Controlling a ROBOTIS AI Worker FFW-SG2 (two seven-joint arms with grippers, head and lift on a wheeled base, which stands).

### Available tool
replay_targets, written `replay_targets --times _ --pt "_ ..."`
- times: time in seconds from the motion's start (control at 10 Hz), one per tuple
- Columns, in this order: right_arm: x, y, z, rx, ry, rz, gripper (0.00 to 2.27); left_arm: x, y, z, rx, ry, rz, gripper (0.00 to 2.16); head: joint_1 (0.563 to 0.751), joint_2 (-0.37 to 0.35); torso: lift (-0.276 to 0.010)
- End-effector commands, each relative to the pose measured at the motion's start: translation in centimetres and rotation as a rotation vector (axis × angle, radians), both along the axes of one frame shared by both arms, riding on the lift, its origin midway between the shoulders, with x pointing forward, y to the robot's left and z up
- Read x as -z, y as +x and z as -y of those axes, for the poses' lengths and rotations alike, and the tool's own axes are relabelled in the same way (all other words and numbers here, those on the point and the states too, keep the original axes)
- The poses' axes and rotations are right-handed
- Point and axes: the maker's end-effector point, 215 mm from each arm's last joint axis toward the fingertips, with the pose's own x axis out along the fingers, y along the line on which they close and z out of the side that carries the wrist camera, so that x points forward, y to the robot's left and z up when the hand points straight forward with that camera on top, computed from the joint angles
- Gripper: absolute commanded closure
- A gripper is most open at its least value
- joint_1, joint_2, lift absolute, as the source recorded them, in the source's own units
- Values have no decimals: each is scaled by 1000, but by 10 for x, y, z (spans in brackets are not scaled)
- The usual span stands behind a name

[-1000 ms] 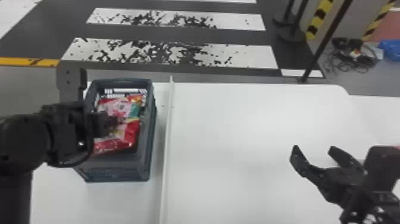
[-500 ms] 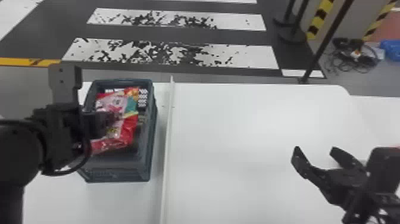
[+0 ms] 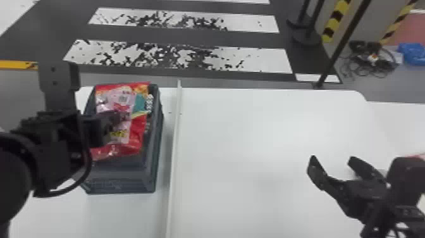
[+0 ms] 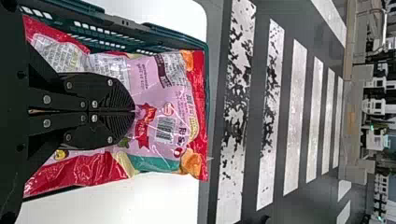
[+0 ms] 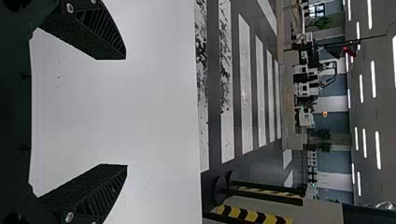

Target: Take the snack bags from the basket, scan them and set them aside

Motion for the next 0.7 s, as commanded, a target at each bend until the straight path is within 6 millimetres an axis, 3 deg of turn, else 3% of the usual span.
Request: replay_targets --times 0.0,0.1,0.3,0.6 --pt "-3 1 6 14 9 8 97 -13 -2 4 8 -1 33 1949 695 -50 -75" --pt "-5 2 12 28 5 14 97 -26 -5 14 31 -9 62 1949 695 -58 -75" --pt "-10 5 17 36 2 29 97 -46 -15 52 125 -58 101 1949 695 -91 -75" --pt "-14 11 17 41 5 43 97 -56 -26 126 289 -99 118 1949 695 -196 -75"
